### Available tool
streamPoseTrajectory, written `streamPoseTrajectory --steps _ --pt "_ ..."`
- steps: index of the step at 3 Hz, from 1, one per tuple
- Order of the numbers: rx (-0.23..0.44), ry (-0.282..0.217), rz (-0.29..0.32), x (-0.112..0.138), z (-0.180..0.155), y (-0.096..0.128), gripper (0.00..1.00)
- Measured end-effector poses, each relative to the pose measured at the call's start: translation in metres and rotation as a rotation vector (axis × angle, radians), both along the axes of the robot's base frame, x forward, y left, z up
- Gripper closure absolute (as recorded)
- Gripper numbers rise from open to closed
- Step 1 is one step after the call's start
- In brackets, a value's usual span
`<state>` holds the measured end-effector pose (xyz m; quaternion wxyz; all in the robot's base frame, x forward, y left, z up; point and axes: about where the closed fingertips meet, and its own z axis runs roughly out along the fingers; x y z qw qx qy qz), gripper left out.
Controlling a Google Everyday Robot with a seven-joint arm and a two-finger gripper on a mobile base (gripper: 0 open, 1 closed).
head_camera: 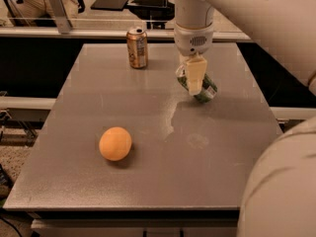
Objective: Knock green can over
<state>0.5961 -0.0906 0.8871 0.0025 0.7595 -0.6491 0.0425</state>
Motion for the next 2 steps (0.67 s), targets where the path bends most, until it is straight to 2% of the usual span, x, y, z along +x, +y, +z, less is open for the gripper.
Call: streamPoseTrajectory --steps 1,2 --pt "0.024 -0.044 0.004 0.0119 -0.0015 0.0062 0.0" --pt "0.024 -0.044 0.004 0.012 -0.0015 0.0062 0.0"
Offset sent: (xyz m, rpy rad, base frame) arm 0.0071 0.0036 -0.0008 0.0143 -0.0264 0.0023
